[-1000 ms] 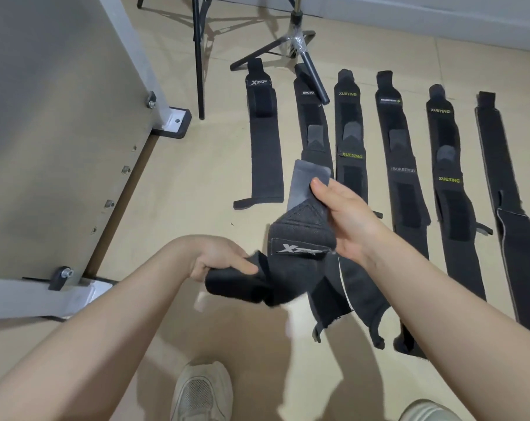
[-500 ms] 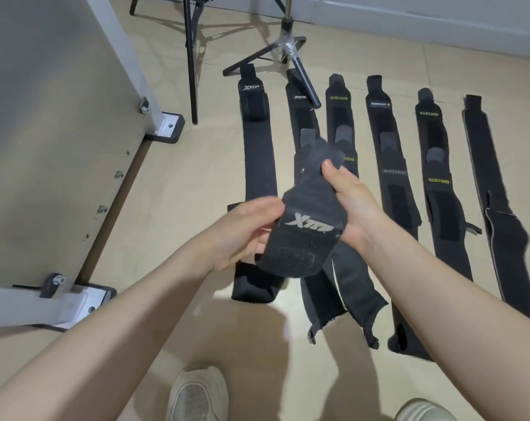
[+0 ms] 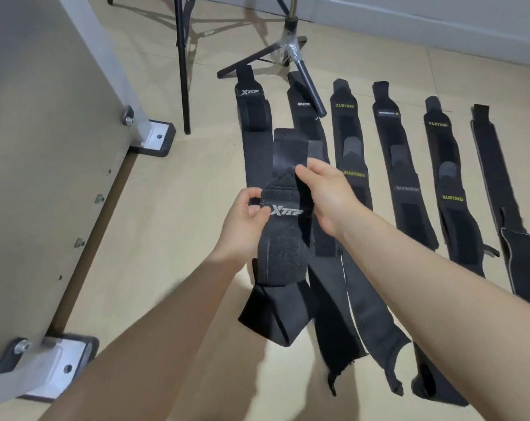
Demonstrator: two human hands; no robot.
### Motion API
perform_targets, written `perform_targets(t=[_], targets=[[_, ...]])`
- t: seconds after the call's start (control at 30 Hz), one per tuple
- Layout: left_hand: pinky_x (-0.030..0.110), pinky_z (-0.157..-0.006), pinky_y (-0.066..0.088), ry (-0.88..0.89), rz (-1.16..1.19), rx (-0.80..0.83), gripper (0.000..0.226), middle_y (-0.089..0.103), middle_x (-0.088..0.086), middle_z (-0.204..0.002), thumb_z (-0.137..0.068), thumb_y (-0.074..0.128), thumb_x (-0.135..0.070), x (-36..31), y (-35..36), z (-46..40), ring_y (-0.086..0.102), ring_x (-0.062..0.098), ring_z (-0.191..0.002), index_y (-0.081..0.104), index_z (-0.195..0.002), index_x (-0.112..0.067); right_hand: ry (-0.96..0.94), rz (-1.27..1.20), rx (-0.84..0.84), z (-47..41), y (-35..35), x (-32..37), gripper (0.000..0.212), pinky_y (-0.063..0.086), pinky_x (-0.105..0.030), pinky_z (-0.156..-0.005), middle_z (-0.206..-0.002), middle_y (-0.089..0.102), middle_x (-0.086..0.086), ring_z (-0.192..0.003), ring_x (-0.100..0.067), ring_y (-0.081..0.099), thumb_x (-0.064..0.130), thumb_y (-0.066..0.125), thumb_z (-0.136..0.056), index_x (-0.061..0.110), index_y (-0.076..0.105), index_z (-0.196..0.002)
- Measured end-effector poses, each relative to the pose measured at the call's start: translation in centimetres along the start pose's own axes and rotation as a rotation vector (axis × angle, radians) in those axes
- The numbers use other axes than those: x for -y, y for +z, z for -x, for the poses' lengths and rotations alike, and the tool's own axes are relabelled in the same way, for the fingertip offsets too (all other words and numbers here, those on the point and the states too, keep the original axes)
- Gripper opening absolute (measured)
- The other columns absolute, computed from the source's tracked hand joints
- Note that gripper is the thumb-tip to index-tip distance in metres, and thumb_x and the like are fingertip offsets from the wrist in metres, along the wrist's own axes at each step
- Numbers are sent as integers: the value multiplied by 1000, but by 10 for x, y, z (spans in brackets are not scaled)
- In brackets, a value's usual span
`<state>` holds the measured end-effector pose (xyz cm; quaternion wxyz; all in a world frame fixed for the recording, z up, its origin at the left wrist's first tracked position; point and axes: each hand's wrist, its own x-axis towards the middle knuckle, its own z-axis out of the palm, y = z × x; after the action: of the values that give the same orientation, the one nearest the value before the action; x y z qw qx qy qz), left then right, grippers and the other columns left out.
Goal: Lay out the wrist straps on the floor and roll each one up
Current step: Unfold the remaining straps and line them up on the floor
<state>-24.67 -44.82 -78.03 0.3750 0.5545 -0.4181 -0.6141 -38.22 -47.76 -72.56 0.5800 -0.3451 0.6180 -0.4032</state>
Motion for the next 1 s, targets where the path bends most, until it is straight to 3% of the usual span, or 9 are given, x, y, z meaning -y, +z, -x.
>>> perform_targets(t=[0.13, 0.27, 0.37, 0.43, 0.5, 0.57, 0.73, 0.87, 1.0], targets=[[36, -70, 53, -44, -120, 92, 16, 60, 2, -80, -93, 55, -13, 7, -19, -53, 61, 18, -72, 55, -101, -27, -31, 197, -111, -42, 7, -1, 41, 33, -11, -41, -46, 43, 11, -38, 2, 40, 9, 52, -95, 16, 38, -57], [29, -72, 49, -19, -300, 132, 14, 58, -2, -84, -89, 61, -20, 18, -30, -98, 58, 18, -76, 54, -99, -27, -48, 282, -124, -80, 8, -7, 28, 33, -8, -39, -60, 52, 7, -39, 4, 45, 4, 55, -91, 19, 51, -67], [19, -92, 38, 32, -637, 118, 35, 56, 1, -125, -96, 51, -22, 33, -39, -125, 52, 17, -113, 45, -130, -20, -36, 338, -126, -105, 8, -16, 33, 33, -11, -44, -62, 48, 5, -51, -6, 43, 6, 56, -91, 20, 47, -63], [27, -113, 17, 71, -994, 217, 51, 21, 5, -156, -99, 44, -20, 44, -48, -143, 20, 20, -143, 27, -147, -17, -16, 338, -106, -122, 8, -22, 32, 34, -15, -50, -65, 46, 4, -55, -8, 40, 7, 56, -91, 17, 45, -64], [33, -118, 6, 78, -1303, 290, 67, -5, 3, -159, -96, 51, -28, 53, -59, -158, 0, 22, -146, 13, -151, -21, 7, 305, -79, -135, 9, -26, 28, 38, -14, -51, -66, 48, 4, -53, -5, 44, 7, 56, -92, 14, 48, -67], [36, -118, 7, 42, -1465, 272, 87, -13, 4, -159, -89, 60, -43, 54, -68, -173, -4, 26, -146, 2, -151, -24, 17, 244, -40, -152, 10, -28, 25, 41, -9, -48, -66, 53, 5, -52, -1, 50, 5, 56, -92, 14, 52, -69], [39, -114, 20, -134, -1561, 233, 122, -18, 6, -157, -63, 72, -66, 45, -72, -199, -7, 27, -146, -8, -149, -34, 34, 275, -61, -202, 20, -30, 14, 39, -4, -48, -73, 50, 3, -60, -5, 42, 6, 60, -90, 11, 56, -77], [41, -106, 33, -150, -1607, 238, 128, -13, 12, -157, -59, 80, -59, 42, -61, -205, -1, 33, -145, -5, -149, -30, 86, 266, -115, -239, 30, -31, 15, 38, -14, -52, -74, 51, 5, -60, -7, 41, 8, 61, -89, 16, 56, -77], [45, -110, 27, -138, -1585, 258, 129, -10, 17, -156, -55, 84, -53, 42, -63, -209, 2, 41, -143, 0, -149, -25, 121, 264, -120, -270, 37, -36, 30, 36, -17, -50, -68, 48, 5, -57, -9, 39, 7, 60, -90, 21, 49, -66]])
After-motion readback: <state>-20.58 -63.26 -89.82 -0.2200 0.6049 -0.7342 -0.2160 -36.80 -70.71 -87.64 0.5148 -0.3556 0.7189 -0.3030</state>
